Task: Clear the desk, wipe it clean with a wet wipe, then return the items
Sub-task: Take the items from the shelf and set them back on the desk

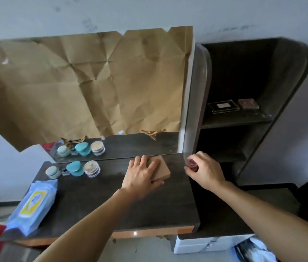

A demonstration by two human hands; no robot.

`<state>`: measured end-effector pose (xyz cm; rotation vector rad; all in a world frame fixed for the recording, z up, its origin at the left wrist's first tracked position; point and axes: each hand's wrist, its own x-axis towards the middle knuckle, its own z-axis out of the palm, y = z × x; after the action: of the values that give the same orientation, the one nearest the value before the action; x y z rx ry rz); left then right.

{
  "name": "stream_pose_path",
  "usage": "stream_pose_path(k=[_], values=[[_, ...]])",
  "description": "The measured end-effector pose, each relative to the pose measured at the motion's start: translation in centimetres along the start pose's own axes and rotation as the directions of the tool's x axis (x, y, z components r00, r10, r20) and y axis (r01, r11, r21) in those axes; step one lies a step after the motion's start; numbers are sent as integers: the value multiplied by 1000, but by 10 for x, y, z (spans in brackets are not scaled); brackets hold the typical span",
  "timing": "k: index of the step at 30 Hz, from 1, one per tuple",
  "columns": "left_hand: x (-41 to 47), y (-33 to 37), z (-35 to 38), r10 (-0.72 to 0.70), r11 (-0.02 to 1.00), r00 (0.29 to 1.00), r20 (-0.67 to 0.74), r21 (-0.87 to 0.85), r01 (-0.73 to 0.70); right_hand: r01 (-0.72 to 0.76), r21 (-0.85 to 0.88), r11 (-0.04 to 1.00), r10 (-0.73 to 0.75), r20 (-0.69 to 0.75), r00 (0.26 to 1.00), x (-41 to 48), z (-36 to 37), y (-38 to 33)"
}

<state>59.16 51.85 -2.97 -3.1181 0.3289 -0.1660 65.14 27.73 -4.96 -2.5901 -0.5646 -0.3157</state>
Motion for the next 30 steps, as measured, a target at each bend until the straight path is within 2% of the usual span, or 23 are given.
stream_pose_path(k=[5,10,19,30], values=[[-54,-54,23,-171,984,982,83,-25,174,87,44,995,-92,125,988,8,56,-56],[-84,-103,45,-347,933,925,154,-43,357,155,68,986,-166,223,961,34,109,-93],[-86,-183,88,-487,859,823,292,-10,512,181,129,975,-217,373,902,96,202,-132],[-88,-263,138,-727,607,570,382,-29,794,214,187,959,-282,529,801,122,295,-189]])
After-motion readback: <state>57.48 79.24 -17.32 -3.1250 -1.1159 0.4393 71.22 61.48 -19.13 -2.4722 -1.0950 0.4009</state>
